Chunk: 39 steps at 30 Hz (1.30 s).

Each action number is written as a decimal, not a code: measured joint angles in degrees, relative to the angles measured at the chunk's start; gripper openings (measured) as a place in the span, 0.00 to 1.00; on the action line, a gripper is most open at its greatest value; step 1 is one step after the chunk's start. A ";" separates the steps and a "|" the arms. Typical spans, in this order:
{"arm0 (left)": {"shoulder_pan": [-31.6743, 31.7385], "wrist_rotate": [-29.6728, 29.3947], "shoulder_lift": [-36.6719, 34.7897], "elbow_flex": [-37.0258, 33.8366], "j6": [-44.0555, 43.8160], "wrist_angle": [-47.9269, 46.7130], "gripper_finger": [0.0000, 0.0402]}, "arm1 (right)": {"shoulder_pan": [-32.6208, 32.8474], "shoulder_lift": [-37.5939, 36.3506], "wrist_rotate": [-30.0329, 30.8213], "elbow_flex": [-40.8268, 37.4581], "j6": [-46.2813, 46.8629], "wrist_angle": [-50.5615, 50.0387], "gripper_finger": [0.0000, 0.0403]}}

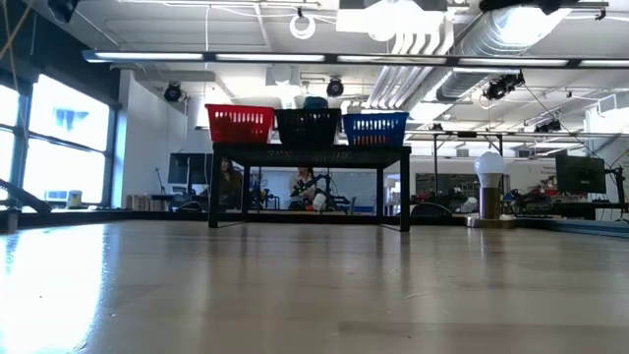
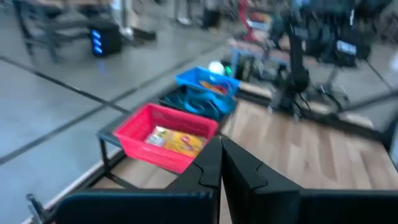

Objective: Pick & Place Office Desk Supplies
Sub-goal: Return to Home Position

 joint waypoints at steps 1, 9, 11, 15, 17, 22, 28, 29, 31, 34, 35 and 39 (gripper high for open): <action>-0.05 -1.36 -1.12 -1.15 0.37 1.04 0.00 | -0.38 -3.36 0.11 -3.54 -1.12 3.32 0.00; -0.68 -3.04 -3.78 -11.46 3.60 15.63 0.00 | -5.98 -26.20 -14.49 -25.80 -16.42 32.97 0.00; -0.68 -3.00 -3.03 -13.58 8.25 20.11 0.00 | -7.51 -30.43 -17.97 -29.96 -19.79 38.48 0.00; -0.68 -2.76 -2.75 -16.19 12.51 24.01 0.00 | -10.10 -37.04 -23.93 -37.07 -20.73 42.72 0.00; -0.68 -2.22 -2.84 -16.74 12.49 23.65 0.00 | -11.05 -39.36 -24.66 -40.49 -20.57 44.80 0.00; -0.70 -2.55 -4.13 -17.28 12.98 20.71 0.00 | -12.37 -42.09 -27.15 -48.42 -19.87 49.07 0.00; -0.68 1.61 -6.10 -18.42 11.13 21.20 0.00 | -13.42 -42.25 -28.82 -55.68 -19.29 55.96 0.00; -0.68 2.44 -6.15 -18.89 11.12 21.20 0.00 | -13.49 -42.19 -28.89 -55.68 -18.79 55.20 0.00; -0.68 2.88 -6.16 -19.99 11.07 21.15 0.00 | -13.49 -42.08 -28.87 -55.68 -17.80 54.28 0.00; -0.68 1.29 -6.18 -21.68 10.88 19.77 0.00 | -13.49 -42.10 -28.79 -55.69 -17.83 54.11 0.00; -0.68 0.40 -6.18 -22.10 10.19 19.21 0.00 | -13.49 -42.10 -28.47 -55.71 -17.79 54.00 0.00; -0.68 -1.04 -6.22 -22.36 9.06 19.50 0.00 | -13.49 -41.63 -28.13 -55.71 -16.06 52.11 0.00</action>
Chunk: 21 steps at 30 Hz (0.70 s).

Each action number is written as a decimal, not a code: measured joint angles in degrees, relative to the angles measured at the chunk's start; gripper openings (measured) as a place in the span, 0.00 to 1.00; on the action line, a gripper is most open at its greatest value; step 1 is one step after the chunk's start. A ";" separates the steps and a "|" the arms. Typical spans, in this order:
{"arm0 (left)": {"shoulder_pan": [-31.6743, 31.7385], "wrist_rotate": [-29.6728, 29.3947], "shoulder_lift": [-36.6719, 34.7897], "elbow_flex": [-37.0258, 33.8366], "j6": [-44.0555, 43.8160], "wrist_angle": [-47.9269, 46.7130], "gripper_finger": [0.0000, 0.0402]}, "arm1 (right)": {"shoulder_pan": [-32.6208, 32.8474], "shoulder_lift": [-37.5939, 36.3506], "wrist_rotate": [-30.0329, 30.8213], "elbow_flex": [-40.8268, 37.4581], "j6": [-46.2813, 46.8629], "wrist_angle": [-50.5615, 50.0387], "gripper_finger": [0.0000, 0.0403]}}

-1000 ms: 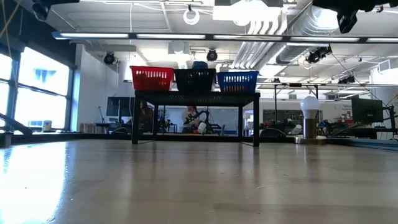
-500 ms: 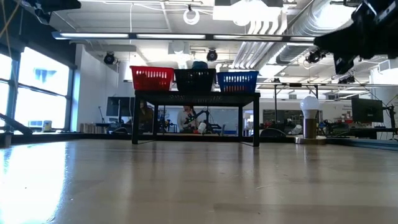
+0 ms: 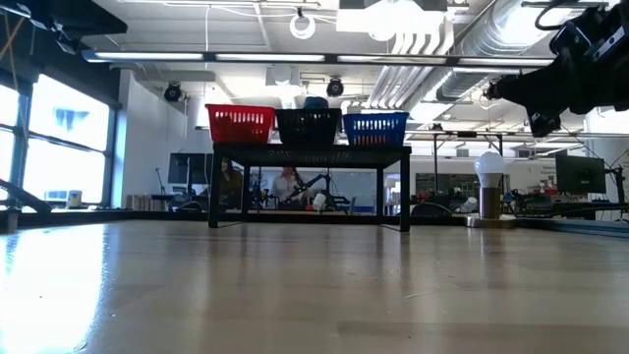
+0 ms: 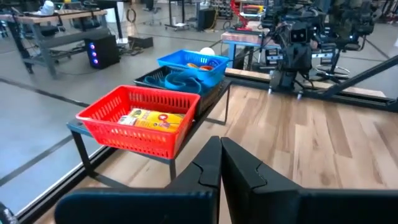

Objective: Pick & Place Office Desk Supplies
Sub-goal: Return to Home Position

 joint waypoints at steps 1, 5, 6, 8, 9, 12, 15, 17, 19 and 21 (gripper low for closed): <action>0.00 0.02 0.00 -0.19 -0.02 0.25 0.00 | 0.00 0.05 -0.24 0.00 0.12 -0.76 0.00; 0.00 0.05 -0.01 -2.30 -0.17 2.21 0.00 | 0.02 0.55 -0.46 -0.02 -0.15 -1.34 0.00; 0.00 -0.03 -0.02 -2.81 -0.17 2.67 0.00 | 0.02 0.59 -0.46 -0.02 -0.20 -1.41 0.00; 0.00 -0.77 -0.04 -3.77 -0.20 3.90 0.00 | 0.02 0.55 -0.44 -0.02 -0.26 -1.43 0.00; 0.00 -1.08 -0.15 -4.37 -0.56 5.28 0.00 | 0.02 0.55 -0.44 -0.02 -0.26 -1.51 0.00; 0.00 -1.07 -1.45 -7.21 -1.40 7.80 0.00 | 0.02 0.55 -0.42 -0.04 -0.27 -1.60 0.00; -0.02 -2.42 -1.82 -10.44 -1.45 13.32 0.00 | 0.02 0.55 -0.39 -0.04 -0.28 -1.68 0.00; -0.01 -3.73 -1.91 -12.84 -1.46 15.41 0.00 | 0.02 0.55 -0.37 -0.04 -0.28 -1.76 0.00; 0.00 -4.74 -1.82 -15.04 -1.24 18.42 0.00 | 0.02 0.55 -0.37 -0.04 -0.28 -1.67 0.00; 0.00 -4.47 -1.80 -16.69 0.13 22.36 0.00 | 0.02 0.55 -0.29 -0.07 -0.28 -1.65 0.00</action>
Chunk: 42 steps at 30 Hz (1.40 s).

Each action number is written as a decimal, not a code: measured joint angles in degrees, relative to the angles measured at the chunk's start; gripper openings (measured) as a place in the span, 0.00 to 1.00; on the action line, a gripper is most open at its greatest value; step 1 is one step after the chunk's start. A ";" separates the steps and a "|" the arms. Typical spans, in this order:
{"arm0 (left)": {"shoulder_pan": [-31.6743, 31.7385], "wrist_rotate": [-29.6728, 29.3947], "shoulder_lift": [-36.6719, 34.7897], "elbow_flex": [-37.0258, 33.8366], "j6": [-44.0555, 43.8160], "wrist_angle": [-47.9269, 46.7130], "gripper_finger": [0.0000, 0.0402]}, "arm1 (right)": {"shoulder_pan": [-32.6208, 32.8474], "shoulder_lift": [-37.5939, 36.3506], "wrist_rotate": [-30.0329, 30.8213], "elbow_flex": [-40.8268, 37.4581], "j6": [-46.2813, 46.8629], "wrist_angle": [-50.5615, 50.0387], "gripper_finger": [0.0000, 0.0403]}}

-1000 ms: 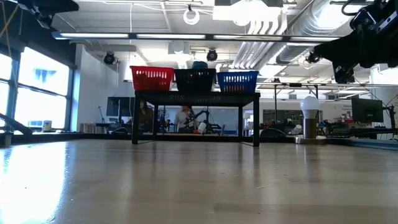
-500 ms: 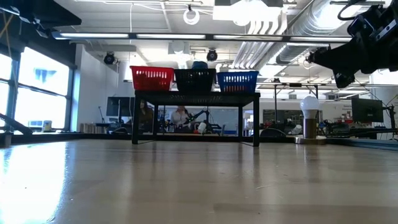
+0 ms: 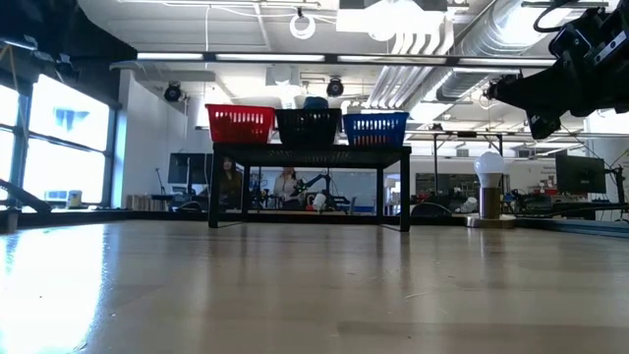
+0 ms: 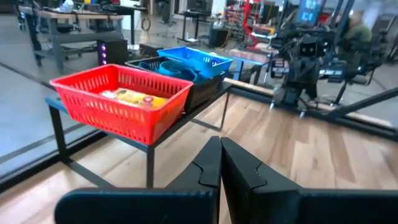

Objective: Pick & Place Office Desk Supplies
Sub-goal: Return to Home Position

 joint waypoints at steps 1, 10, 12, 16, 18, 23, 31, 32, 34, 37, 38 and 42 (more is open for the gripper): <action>0.01 -0.04 -0.10 -0.81 0.06 1.41 0.00 | 0.02 -0.02 0.00 0.00 0.00 0.02 0.00; 1.28 4.09 0.10 -12.02 0.15 11.55 0.00 | 0.02 0.00 0.02 -0.02 0.26 0.02 0.00; 2.11 6.47 0.10 -14.73 1.18 14.60 0.00 | 0.02 0.00 0.00 -0.02 0.28 0.02 0.00; 4.97 13.70 0.10 -19.77 8.97 25.71 0.00 | 0.01 -0.02 0.02 -0.02 0.38 0.02 0.00; 7.38 19.49 0.33 -19.78 11.52 26.77 0.00 | 0.02 -0.02 0.00 -0.04 0.39 0.04 0.00; 16.22 32.50 0.36 -19.87 14.70 27.04 0.00 | 0.02 -0.02 0.01 -0.07 0.41 0.10 0.00; 29.58 46.55 0.36 -19.92 14.67 25.44 0.00 | 0.02 -0.02 0.04 -0.07 0.42 0.26 0.00; 30.34 48.59 0.36 -19.94 14.83 25.30 0.00 | 0.02 -0.02 0.02 -0.07 0.42 0.26 0.00; 31.61 51.21 0.49 -19.94 15.22 24.97 0.00 | 0.02 -0.02 0.02 -0.07 0.42 0.28 0.00; 33.09 53.89 0.51 -19.98 16.11 24.77 0.00 | 0.02 -0.02 0.02 -0.09 0.42 0.31 0.00; 33.42 55.53 0.51 -19.98 16.76 24.52 0.00 | 0.02 -0.02 0.02 -0.09 0.42 0.31 0.00; 34.40 60.60 0.53 -19.98 16.99 23.81 0.00 | 0.02 -0.02 0.02 -0.11 0.42 0.33 0.00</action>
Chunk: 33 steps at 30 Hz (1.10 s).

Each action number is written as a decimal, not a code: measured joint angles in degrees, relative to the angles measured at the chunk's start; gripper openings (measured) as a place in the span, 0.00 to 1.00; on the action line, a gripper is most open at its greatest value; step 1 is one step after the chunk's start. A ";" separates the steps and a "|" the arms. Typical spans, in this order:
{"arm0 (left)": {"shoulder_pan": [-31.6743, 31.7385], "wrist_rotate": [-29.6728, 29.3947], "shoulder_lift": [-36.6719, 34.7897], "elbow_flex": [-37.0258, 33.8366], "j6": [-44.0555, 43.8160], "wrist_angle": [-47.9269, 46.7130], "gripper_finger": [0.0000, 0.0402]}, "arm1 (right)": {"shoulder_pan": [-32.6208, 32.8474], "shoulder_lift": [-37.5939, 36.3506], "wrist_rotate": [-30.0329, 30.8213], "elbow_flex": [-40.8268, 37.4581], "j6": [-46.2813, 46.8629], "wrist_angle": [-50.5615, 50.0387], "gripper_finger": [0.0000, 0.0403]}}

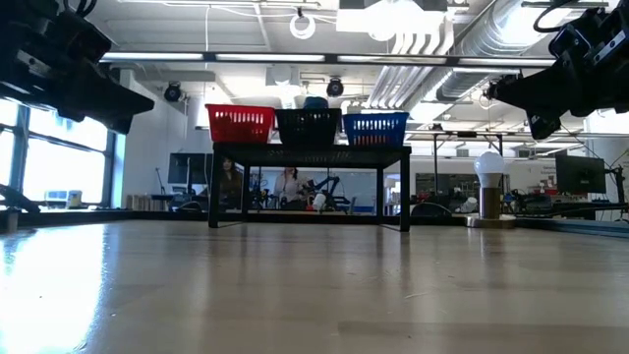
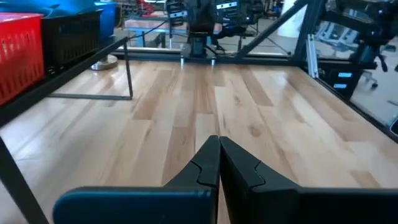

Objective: Pick & Place Office Desk Supplies
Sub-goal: Return to Home Position

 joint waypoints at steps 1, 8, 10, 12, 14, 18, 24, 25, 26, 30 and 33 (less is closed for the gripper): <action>0.20 0.15 0.00 -0.02 -0.41 0.00 0.00 | 0.00 0.00 0.00 0.00 0.00 0.01 0.00; 1.25 -0.15 0.14 -0.04 -3.90 0.01 0.00 | 0.00 0.00 0.00 0.00 0.00 0.04 0.00; 1.27 -0.07 0.56 -0.04 -3.96 0.02 0.00 | 0.00 0.00 0.00 0.00 0.00 0.05 0.00; 1.27 -0.14 1.09 -0.04 -2.30 0.00 0.00 | 0.00 0.00 0.00 0.00 0.00 0.07 0.00; 1.27 -0.25 1.37 -0.04 -0.27 0.01 0.00 | 0.00 0.00 0.00 0.00 0.00 0.07 0.00; 1.27 -0.31 1.44 -0.04 -0.26 0.06 0.00 | 0.00 0.00 0.00 0.00 0.00 0.09 0.00; 1.23 -0.31 1.44 -0.04 -11.40 0.07 0.00 | 0.00 0.00 -0.02 0.00 0.02 0.09 0.00; 1.23 -0.31 1.44 -0.04 -11.52 0.07 0.00 | 0.00 0.00 -0.02 0.00 0.02 0.09 0.00; 1.23 -0.30 1.44 -0.04 -11.38 0.07 0.00 | 0.00 0.00 -0.02 0.00 0.00 0.09 0.00; 1.23 -0.31 1.44 -0.04 -9.70 0.07 0.00 | 0.00 0.00 -0.02 0.00 0.00 0.09 0.00; 1.23 -0.30 1.44 -0.04 -10.04 0.09 0.00 | 0.00 0.00 -0.02 0.00 0.00 0.09 0.00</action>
